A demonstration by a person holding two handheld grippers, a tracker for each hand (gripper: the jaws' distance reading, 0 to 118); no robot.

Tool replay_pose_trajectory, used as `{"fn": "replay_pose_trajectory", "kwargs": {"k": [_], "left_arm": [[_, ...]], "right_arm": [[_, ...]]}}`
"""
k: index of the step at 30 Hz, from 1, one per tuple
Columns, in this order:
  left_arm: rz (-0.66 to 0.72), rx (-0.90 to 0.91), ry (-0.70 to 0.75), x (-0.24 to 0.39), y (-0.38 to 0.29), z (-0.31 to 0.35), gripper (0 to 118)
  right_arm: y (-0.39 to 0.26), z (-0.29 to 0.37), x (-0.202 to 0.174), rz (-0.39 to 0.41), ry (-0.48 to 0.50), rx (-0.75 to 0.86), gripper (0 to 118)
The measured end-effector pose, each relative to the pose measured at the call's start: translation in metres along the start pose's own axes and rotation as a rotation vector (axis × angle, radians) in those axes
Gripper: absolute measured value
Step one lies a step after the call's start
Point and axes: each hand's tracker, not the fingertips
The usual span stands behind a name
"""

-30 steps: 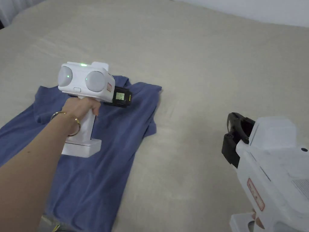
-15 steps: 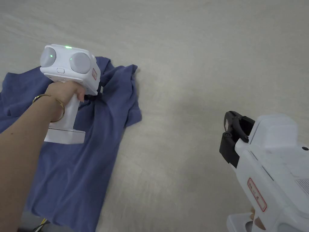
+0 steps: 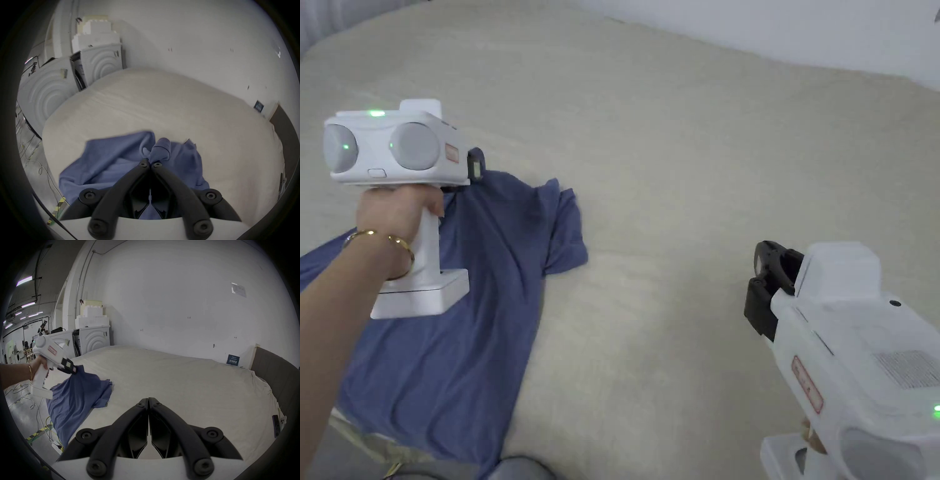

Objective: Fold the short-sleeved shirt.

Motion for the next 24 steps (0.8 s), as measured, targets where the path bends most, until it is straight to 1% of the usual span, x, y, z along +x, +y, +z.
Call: {"fn": "replay_pose_trajectory", "kwargs": {"k": [3, 6, 10, 13, 17, 21, 24], "left_arm": [[-0.031, 0.074, 0.028, -0.009, 0.013, 0.047, 0], [0.027, 0.127, -0.002, -0.021, 0.024, 0.094, 0], [0.024, 0.261, 0.003, -0.024, 0.042, 0.156, 0], [0.004, 0.360, -0.038, -0.017, 0.072, 0.202, 0], [-0.033, 0.495, -0.093, 0.010, 0.109, 0.268, 0], [-0.053, 0.594, -0.155, 0.047, 0.142, 0.324, 0], [-0.083, 0.634, -0.213, 0.082, 0.164, 0.355, 0]], "right_arm": [[0.001, 0.024, 0.003, 0.006, -0.011, 0.021, 0], [0.002, 0.044, 0.006, -0.002, -0.025, 0.039, 0], [0.006, 0.065, 0.006, 0.014, -0.033, 0.071, 0], [0.009, 0.080, 0.007, 0.022, -0.035, 0.094, 0], [0.014, 0.100, 0.014, 0.005, -0.053, 0.130, 0], [0.020, 0.122, 0.028, -0.013, -0.100, 0.170, 0], [0.023, 0.136, 0.044, -0.027, -0.151, 0.192, 0]]}}
